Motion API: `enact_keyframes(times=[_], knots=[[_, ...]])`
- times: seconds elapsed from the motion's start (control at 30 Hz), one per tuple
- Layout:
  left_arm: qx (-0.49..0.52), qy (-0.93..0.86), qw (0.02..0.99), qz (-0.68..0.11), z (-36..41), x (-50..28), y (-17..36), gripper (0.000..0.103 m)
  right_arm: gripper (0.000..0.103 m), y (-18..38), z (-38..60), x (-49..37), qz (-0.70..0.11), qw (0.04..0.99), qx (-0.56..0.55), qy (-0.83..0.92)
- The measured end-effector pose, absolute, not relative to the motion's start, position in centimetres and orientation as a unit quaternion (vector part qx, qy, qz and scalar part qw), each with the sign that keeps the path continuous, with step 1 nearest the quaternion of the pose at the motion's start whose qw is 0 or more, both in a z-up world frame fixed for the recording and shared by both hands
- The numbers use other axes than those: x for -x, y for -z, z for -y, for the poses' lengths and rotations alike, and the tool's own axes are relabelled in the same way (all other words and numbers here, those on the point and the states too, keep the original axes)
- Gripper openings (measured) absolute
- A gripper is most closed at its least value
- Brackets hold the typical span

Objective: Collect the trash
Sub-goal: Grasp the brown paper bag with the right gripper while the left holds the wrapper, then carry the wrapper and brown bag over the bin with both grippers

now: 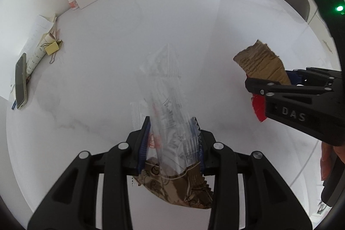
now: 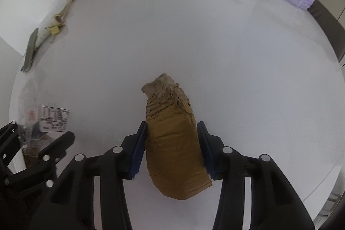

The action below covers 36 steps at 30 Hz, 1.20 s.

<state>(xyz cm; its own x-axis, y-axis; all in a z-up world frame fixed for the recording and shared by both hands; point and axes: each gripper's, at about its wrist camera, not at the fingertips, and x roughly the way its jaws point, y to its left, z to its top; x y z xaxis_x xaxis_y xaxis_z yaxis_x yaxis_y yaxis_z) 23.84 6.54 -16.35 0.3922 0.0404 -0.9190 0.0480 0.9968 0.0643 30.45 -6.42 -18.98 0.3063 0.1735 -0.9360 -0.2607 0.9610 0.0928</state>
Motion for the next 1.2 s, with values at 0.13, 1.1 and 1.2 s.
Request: enact_keyframes(times=[0.13,1.1,1.2], knots=[[-0.054,0.024,0.838,-0.542,-5.2,-21.1,14.5,0.035,0.047,15.9,8.1,-26.1,-0.554,0.823,0.032,-0.122],[-0.263,0.356,0.735,-0.514,24.6,11.8,13.7,0.037,0.052,19.7,34.6,21.4,-0.586,0.774,-0.199,0.132],[-0.270,0.348,0.734,-0.517,25.1,11.9,14.1,0.037,0.071,21.5,35.1,21.4,-0.598,0.766,-0.206,0.114]])
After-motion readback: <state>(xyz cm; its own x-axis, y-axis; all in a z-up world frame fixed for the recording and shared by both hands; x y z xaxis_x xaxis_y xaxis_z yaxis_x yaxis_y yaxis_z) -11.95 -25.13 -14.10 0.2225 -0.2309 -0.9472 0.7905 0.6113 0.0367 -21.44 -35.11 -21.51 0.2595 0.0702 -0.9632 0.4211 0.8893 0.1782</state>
